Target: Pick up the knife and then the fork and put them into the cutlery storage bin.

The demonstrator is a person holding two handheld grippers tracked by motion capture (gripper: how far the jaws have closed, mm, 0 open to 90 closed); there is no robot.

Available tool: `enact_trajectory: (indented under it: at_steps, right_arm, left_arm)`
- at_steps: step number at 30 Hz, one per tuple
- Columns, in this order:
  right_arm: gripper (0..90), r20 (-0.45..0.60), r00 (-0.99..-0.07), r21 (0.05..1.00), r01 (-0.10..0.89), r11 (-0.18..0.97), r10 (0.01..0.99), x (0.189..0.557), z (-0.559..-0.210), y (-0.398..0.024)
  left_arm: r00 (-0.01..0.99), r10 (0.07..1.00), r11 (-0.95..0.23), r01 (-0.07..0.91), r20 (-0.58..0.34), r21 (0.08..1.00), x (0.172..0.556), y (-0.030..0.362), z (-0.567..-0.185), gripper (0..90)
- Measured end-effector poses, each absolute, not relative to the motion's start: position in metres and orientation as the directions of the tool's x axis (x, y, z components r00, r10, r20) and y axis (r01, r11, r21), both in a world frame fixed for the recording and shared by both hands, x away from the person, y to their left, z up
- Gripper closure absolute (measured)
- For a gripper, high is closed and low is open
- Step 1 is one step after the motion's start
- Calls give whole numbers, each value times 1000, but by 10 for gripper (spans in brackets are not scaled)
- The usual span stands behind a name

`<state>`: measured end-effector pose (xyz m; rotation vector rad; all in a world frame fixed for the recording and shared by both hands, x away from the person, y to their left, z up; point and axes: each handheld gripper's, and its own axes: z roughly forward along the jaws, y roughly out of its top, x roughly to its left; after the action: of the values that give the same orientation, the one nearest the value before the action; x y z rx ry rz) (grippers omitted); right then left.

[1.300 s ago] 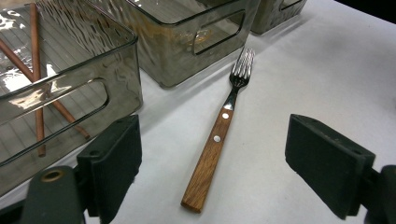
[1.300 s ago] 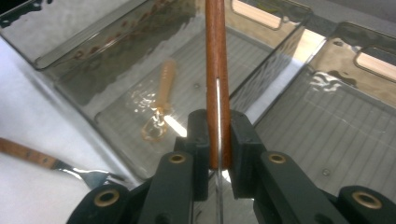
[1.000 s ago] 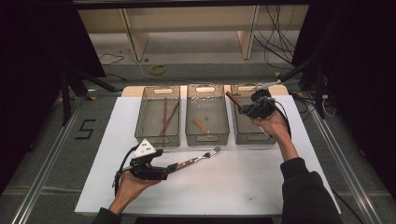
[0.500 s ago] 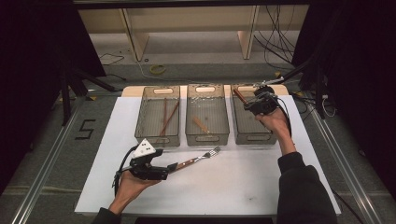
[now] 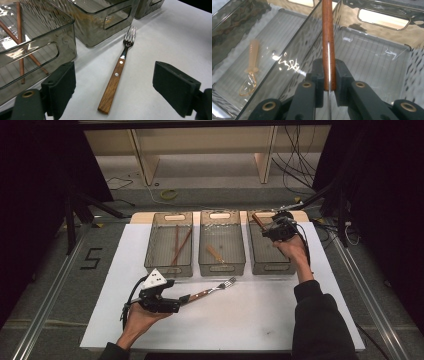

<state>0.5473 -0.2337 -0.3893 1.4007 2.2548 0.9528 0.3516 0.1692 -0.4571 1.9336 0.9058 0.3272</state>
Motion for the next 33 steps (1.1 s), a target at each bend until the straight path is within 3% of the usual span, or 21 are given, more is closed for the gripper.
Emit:
enact_trajectory:
  at_steps: [17, 20, 33]
  right_arm:
    - [793, 54, -430, 655, 696, 293, 901, 557, -398, -224]
    - [639, 65, -423, 657, 700, 280, 904, 558, -397, -223]
    - [483, 86, -463, 697, 661, 279, 882, 544, -380, -227]
  left_arm:
    - [692, 708, -285, 460, -138, 841, 352, 169, -457, 181]
    - [692, 709, -285, 459, -137, 842, 352, 169, -457, 181]
    - [693, 708, -292, 465, -138, 835, 353, 169, -458, 181]
